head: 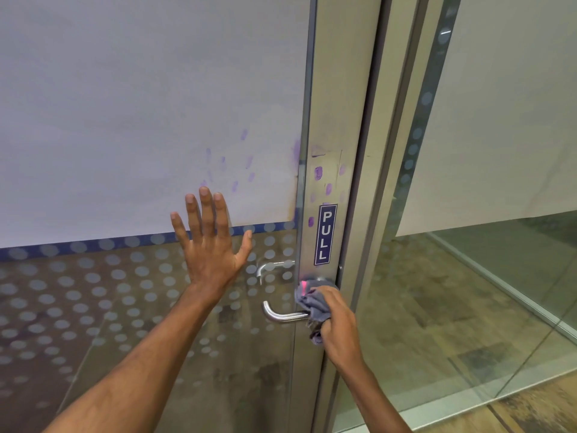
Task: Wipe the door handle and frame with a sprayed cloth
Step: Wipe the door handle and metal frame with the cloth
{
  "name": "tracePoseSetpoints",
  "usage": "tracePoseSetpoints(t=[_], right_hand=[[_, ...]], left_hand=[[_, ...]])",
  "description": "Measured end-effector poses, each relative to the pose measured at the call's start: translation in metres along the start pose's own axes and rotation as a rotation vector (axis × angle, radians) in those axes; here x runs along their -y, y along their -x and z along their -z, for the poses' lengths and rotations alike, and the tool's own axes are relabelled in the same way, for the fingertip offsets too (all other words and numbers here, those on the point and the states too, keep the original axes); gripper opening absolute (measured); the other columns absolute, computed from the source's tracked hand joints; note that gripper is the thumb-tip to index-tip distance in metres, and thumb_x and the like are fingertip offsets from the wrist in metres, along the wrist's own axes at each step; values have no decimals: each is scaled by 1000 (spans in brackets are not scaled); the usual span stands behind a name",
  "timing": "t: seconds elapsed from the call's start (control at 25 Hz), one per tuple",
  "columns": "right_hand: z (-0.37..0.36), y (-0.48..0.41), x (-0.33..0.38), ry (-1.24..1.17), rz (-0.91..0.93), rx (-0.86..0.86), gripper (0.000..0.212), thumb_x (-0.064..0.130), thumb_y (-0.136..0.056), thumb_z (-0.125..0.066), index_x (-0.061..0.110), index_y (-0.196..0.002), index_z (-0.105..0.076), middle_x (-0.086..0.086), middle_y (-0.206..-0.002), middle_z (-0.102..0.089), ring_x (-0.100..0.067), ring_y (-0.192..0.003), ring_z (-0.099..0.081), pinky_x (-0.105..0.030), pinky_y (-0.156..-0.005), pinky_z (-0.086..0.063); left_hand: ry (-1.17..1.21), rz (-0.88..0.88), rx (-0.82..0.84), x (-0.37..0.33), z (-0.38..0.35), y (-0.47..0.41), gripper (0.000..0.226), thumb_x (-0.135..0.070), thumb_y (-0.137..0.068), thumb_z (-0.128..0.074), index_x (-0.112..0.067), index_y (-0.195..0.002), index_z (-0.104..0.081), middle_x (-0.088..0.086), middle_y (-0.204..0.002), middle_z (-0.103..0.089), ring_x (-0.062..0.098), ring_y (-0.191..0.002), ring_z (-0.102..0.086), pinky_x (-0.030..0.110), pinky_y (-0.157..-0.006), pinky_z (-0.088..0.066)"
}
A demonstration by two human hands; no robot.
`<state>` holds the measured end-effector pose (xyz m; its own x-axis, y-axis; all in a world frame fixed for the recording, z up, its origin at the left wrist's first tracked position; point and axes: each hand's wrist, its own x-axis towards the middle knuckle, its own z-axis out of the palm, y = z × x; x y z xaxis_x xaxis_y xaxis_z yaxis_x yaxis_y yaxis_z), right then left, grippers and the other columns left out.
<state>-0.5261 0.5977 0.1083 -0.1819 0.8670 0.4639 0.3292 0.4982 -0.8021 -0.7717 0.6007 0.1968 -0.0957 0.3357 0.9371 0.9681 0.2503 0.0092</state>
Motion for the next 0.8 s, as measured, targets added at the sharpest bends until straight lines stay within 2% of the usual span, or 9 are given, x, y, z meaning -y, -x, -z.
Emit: tracePoseSetpoints(t=[0.08,0.2,0.28,0.36,0.44,0.56,0.68,0.8], right_hand=[[-13,6,-6,-343,-270,-171,57,-20,-80,-40,28,-102,-64,-8,-93,-68,-18,-72,-66,-31,-61,-55],[-26,-2,-13,-895,-630,-474,30,-6,-93,-47,17,-107,-60,-11,-94,-69,-23,-76,-67,-35,-68,-55],[-33,2,-15,-1159,-721,-552,28,-4,-95,-45,16,-105,-61,-8,-90,-70,-23,-74,-69,-38,-67,-57],[-35,2,-12,-1312,-751,-608,29,-4,-94,-43,14,-110,-59,-5,-83,-73,-22,-71,-71,-37,-65,-59],[-40,3,-5,-1467,-782,-601,25,1,-97,-41,12,-111,-58,-2,-74,-76,-17,-65,-72,-32,-62,-60],[-44,9,1,-1680,-854,-528,22,9,-99,-39,12,-101,-61,-5,-72,-76,-16,-62,-73,-31,-56,-60],[-43,13,-2,-1772,-933,-434,17,8,-89,-45,6,-98,-60,-11,-71,-75,-20,-63,-72,-32,-56,-59],[-56,17,6,-1809,-947,-365,20,8,-81,-46,9,-86,-65,-13,-70,-75,-24,-62,-71,-35,-55,-59]], left_hand=[[2,2,-1,0,0,-1,90,-59,-93,-38,-13,-154,11,3,-160,26,25,-149,20,54,-119,10],[-12,2,-15,-1,-2,0,92,-58,-92,-40,-13,-154,11,3,-160,26,25,-149,21,54,-119,10],[-22,3,-19,-1,-3,0,92,-58,-92,-40,-12,-154,11,3,-160,26,25,-149,21,54,-118,11],[-23,4,-20,-1,-3,-1,92,-58,-92,-40,-12,-154,11,4,-160,26,25,-149,21,54,-119,11],[-27,2,-22,0,-2,-1,92,-57,-92,-40,-12,-154,11,4,-160,26,26,-149,20,54,-119,10],[-34,-3,-28,-1,-3,0,92,-58,-92,-39,-12,-154,11,4,-160,25,26,-149,20,54,-119,10],[-47,4,-29,-1,-5,0,91,-58,-92,-38,-12,-154,10,4,-161,24,26,-149,19,55,-119,9],[-47,4,-34,1,-6,1,91,-58,-92,-39,-12,-154,8,4,-161,23,27,-149,18,55,-119,7]])
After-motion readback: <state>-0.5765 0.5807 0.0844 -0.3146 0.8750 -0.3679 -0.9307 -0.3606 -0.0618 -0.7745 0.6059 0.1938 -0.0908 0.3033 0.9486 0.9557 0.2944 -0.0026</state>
